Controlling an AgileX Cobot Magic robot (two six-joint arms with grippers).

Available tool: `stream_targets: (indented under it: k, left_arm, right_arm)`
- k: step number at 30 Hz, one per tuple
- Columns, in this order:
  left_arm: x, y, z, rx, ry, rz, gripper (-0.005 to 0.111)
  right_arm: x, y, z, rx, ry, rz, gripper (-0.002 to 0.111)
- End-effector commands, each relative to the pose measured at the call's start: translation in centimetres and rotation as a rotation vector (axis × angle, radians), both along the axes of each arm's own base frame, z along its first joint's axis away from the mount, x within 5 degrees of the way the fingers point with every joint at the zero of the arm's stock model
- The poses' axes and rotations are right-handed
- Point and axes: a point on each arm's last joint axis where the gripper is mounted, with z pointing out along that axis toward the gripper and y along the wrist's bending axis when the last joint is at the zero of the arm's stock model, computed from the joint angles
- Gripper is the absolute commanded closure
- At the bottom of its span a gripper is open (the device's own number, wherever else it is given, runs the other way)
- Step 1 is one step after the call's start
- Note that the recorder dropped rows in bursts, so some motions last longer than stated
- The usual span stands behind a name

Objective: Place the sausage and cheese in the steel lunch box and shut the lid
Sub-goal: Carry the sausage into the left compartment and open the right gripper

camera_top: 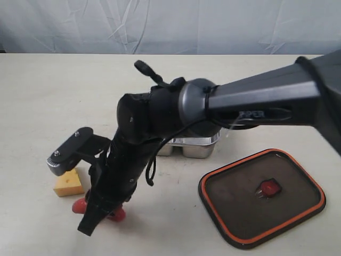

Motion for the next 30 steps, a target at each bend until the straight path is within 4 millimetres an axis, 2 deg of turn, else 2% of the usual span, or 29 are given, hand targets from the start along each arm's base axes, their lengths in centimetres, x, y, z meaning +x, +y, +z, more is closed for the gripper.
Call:
stream_targets:
  k: [1,5,8,13,18,22,24,25,28,30]
  left_arm:
    - [0.0,0.0,0.1,0.008,-0.018,0.0,0.107]
    - [0.0,0.0,0.1,0.008,-0.018,0.0,0.107]
    - [0.0,0.0,0.1,0.008,-0.018,0.0,0.107]
    - [0.0,0.0,0.1,0.008,-0.018,0.0,0.107]
    - [0.0,0.0,0.1,0.008,-0.018,0.0,0.107]
    - [0.0,0.0,0.1,0.008,-0.018,0.0,0.107]
    - [0.0,0.0,0.1,0.008,-0.018,0.0,0.107]
    - [0.0,0.0,0.1,0.008,-0.018,0.0,0.107]
    - [0.0,0.0,0.1,0.008,-0.018,0.0,0.107]
    - [0.0,0.0,0.1,0.008,-0.018,0.0,0.107]
  right_arm:
    - [0.5,-0.3,4.3,0.108,-0.11,-0.026,0.109]
    - [1.7,-1.1,6.7,0.127,-0.26,-0.102,0.109]
    - [3.6,-2.3,7.8,0.112,-0.336,-0.23,0.109]
    - [8.1,-4.9,7.8,0.1,-0.344,-0.453,0.109]
    - [11.3,-6.8,8.2,0.171,-0.34,-0.583,0.109]
    - [12.4,-7.2,7.4,0.168,-0.329,-0.617,0.109]
    - [12.5,-7.1,6.5,0.144,-0.318,-0.615,0.109]
    - [12.7,-6.9,5.3,0.116,-0.305,-0.612,0.109]
    - [12.8,-6.7,3.9,0.091,-0.288,-0.614,0.109]
    - [12.9,-6.6,3.4,0.085,-0.271,-0.622,0.098]
